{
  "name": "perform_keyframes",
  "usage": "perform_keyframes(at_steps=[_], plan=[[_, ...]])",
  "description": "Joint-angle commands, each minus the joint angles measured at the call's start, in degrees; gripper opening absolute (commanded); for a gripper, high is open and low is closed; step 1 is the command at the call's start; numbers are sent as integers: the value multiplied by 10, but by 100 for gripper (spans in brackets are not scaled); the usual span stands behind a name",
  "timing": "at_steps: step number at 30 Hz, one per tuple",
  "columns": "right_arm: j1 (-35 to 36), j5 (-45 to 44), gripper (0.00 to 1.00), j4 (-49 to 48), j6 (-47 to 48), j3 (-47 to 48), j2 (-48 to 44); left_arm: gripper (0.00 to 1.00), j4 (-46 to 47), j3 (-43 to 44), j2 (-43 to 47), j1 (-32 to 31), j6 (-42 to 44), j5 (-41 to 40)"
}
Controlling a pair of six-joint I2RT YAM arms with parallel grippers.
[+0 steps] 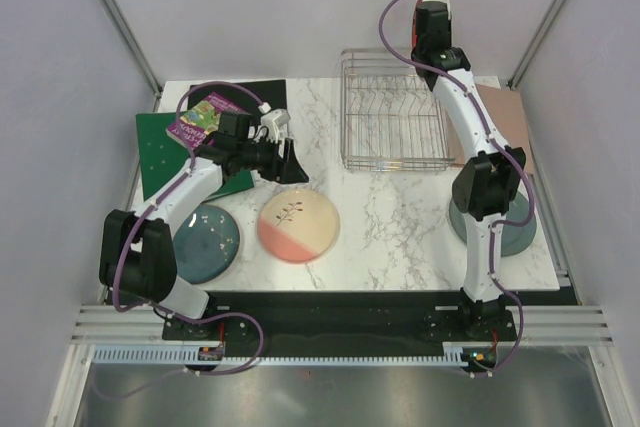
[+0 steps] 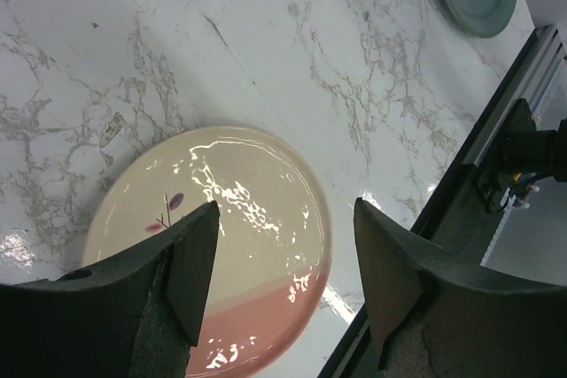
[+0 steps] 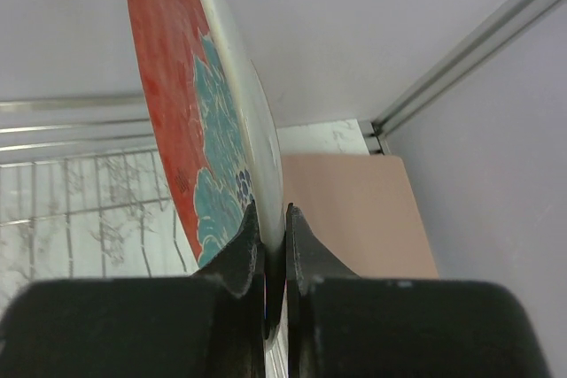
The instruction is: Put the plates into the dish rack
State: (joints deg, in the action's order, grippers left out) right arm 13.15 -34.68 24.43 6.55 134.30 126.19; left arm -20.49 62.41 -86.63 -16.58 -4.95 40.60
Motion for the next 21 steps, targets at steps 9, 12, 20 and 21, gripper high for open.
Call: perform_keyframes(at_steps=[9, 12, 20, 21], plan=[[-12, -74, 0, -81, 28, -1, -24, 69, 19, 3, -7, 1, -10, 8], [-12, -74, 0, -70, 24, -10, -21, 69, 18, 3, -7, 1, -10, 8], [-11, -77, 0, -39, 3, -44, -9, 69, 18, 0, -9, 1, -10, 3], [-11, -80, 0, -36, 1, -44, -4, 69, 18, 0, -8, 1, -10, 4]])
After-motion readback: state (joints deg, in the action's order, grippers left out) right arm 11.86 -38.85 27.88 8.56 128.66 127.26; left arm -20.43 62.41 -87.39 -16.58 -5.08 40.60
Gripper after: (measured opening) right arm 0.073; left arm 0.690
